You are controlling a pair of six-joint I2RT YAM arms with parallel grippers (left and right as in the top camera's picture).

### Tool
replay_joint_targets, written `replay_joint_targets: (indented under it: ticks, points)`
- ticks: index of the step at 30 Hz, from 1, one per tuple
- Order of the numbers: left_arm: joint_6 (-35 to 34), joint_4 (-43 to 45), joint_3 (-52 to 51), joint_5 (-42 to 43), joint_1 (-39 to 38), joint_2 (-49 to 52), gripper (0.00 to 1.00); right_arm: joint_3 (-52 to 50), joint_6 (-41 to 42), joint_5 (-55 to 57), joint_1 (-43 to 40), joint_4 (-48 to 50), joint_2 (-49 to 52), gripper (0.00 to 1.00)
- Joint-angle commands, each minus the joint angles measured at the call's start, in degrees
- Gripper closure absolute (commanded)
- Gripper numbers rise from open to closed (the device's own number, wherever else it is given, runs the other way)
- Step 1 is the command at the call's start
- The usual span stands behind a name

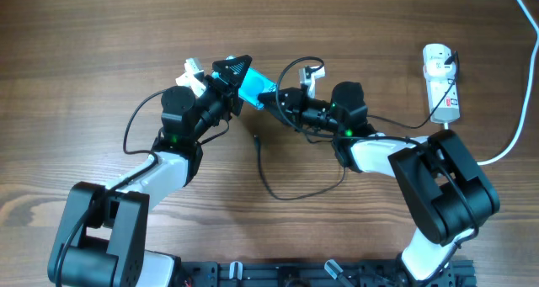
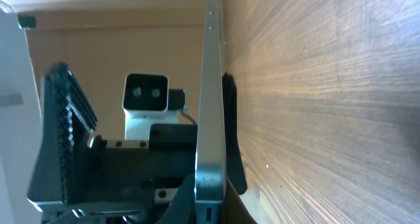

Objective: Plug charger to phone and switch on socket

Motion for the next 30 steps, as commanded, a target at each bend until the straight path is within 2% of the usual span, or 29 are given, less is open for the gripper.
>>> replay_joint_targets:
  ticks: [1,9,16,20,27,30]
  points:
    - [-0.33,0.66,-0.20,-0.52,-0.04,0.44,0.07,0.39,0.42,-0.98,1.86,0.68,0.22,0.96]
    - [-0.33,0.66,-0.20,-0.50,-0.04,0.44,0.15,0.39,0.37,-1.92,2.03,0.63,0.22,0.95]
    - [-0.33,0.63,-0.20,-0.52,-0.04,0.44,0.28,0.39,0.04,-3.43,2.03,0.61,0.22,0.96]
    - [-0.35,0.63,-0.20,-0.52,-0.04,0.44,0.39,0.39,0.02,-3.58,2.03,0.59,0.22,0.96]
    - [-0.79,0.61,-0.20,-0.52,-0.04,0.44,0.65,0.39,0.04,-3.58,2.03,0.57,0.22,0.96]
    - [-0.79,0.61,-0.20,-0.52,-0.04,0.44,0.71,0.39,0.13,-3.56,2.03,0.57,0.22,0.96]
